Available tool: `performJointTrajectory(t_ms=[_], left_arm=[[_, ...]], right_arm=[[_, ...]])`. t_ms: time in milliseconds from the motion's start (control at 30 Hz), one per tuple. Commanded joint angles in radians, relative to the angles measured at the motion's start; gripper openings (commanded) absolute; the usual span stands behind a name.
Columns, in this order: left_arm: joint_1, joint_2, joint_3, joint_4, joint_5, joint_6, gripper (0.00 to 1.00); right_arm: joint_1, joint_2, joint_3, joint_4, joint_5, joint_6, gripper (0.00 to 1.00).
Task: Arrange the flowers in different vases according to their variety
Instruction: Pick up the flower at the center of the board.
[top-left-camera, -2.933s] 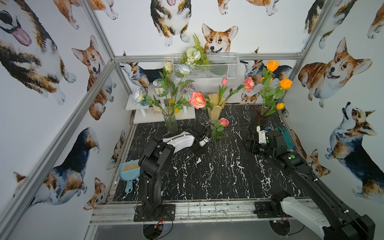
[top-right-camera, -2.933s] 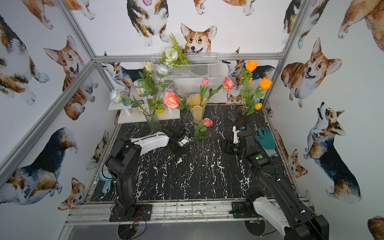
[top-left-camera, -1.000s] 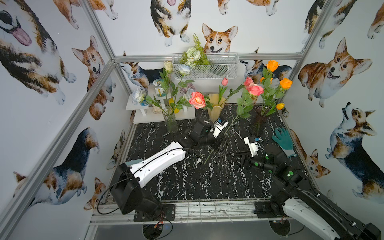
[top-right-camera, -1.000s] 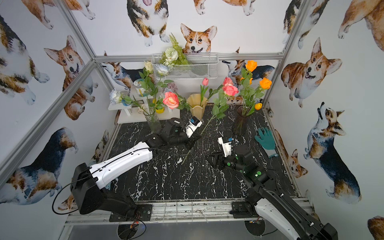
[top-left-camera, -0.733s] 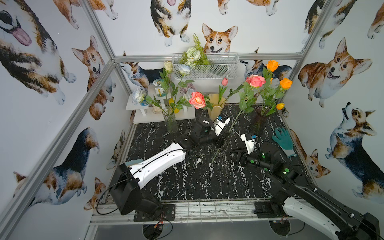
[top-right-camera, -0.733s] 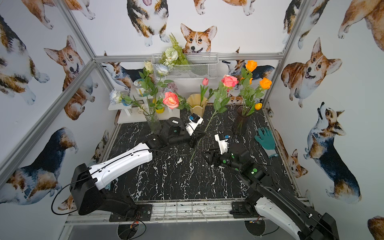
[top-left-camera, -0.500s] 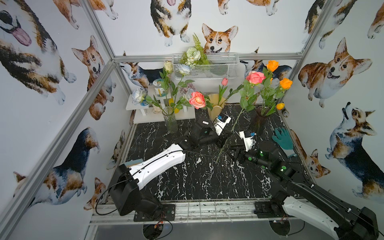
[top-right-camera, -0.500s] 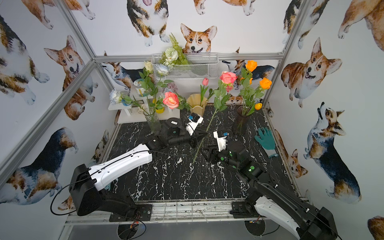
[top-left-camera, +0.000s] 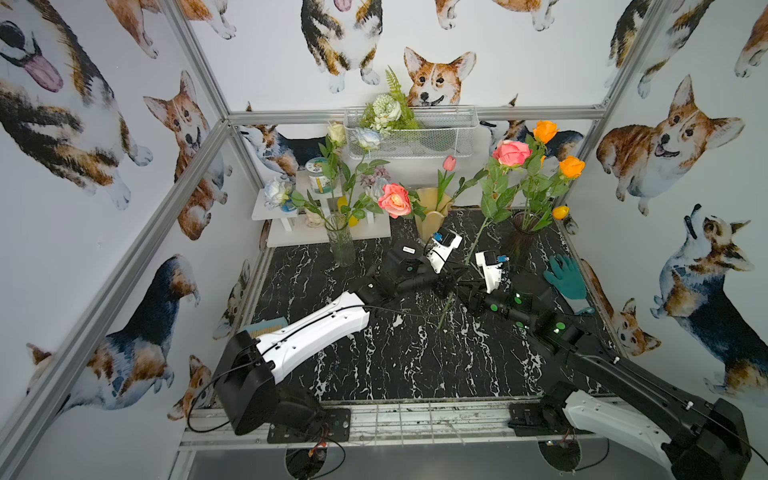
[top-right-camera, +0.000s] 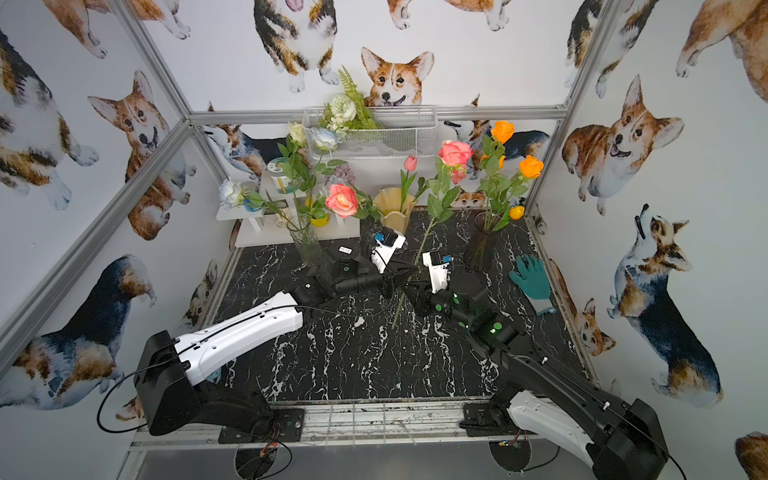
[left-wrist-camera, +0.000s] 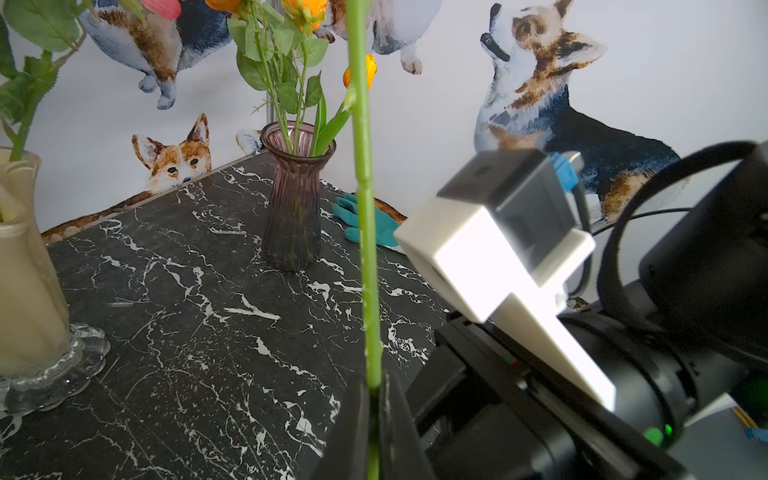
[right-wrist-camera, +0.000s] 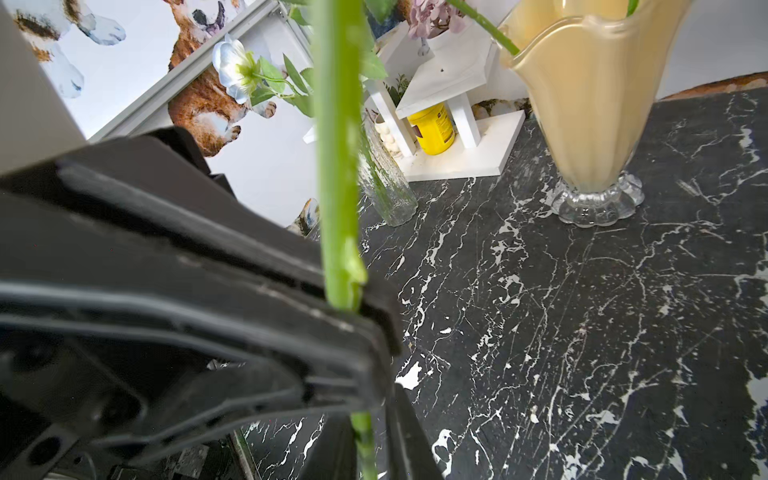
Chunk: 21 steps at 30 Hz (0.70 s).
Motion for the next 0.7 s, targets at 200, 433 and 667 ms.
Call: performJointTrajectory(t_ms=[200, 433, 667], left_arm=[[0.0, -0.007, -0.014, 0.054, 0.023, -0.013, 0.0], [0.002, -0.046, -0.039, 0.016, -0.05, 0.001, 0.73], [0.027, -0.134, -0.144, -0.012, -0.141, -0.02, 0.9]], right_arm=[[-0.001, -0.004, 0.007, 0.042, 0.024, -0.012, 0.0], [-0.001, -0.026, 0.032, -0.046, 0.107, -0.069, 0.0], [-0.007, -0.009, 0.108, -0.17, 0.195, -0.183, 0.0]])
